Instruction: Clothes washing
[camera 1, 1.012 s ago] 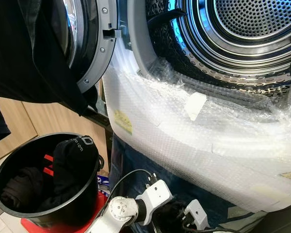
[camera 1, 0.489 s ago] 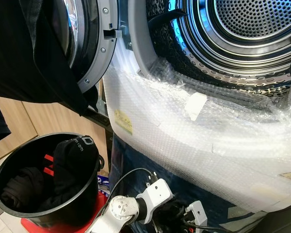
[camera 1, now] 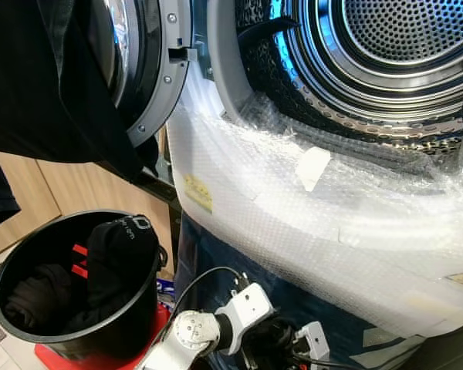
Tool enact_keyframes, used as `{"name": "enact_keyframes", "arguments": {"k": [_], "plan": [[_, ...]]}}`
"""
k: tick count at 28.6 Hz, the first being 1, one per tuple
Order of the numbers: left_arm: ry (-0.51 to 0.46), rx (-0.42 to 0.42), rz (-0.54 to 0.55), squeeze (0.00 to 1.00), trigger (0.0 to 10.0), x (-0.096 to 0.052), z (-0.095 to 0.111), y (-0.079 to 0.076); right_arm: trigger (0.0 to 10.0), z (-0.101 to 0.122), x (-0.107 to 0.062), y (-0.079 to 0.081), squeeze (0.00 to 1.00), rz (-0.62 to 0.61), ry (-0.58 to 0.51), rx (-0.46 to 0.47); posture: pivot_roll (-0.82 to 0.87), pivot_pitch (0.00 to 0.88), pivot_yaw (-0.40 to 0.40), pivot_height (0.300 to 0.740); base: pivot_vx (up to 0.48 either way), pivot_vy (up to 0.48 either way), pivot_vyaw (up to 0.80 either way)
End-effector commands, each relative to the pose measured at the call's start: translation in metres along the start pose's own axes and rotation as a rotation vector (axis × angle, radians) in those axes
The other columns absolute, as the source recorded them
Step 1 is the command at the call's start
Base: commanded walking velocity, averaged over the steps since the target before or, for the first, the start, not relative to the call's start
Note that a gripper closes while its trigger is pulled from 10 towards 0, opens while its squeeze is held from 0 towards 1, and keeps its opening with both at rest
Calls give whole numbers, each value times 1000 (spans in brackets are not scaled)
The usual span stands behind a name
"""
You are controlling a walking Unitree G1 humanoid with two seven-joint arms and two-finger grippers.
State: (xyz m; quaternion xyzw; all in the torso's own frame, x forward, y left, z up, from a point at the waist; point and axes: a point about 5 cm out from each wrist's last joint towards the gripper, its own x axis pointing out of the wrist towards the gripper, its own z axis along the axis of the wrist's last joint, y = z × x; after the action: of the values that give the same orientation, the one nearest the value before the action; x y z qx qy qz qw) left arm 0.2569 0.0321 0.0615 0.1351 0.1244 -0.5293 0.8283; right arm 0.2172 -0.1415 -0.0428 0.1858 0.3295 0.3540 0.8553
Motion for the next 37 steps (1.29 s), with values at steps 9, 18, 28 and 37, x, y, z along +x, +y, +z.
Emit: {"name": "enact_keyframes", "arguments": {"k": [9,18,28,37], "plan": [[-10,39,2,0,10000,1,5,4,0,14,2,1,0,29,-83,9,203,0,-86,740,0,0,0],[-10,48,14,0,10000,0,6,8,0,15,3,3,0,47,-94,7,207,0,-80,740,0,0,0],[-39,34,38,0,10000,-2,10,11,0,21,4,4,0,53,-133,-14,206,2,-77,740,0,0,0],[-53,26,64,0,10000,-2,11,12,0,24,2,3,0,61,-135,-32,204,11,-76,740,0,0,0]]}}
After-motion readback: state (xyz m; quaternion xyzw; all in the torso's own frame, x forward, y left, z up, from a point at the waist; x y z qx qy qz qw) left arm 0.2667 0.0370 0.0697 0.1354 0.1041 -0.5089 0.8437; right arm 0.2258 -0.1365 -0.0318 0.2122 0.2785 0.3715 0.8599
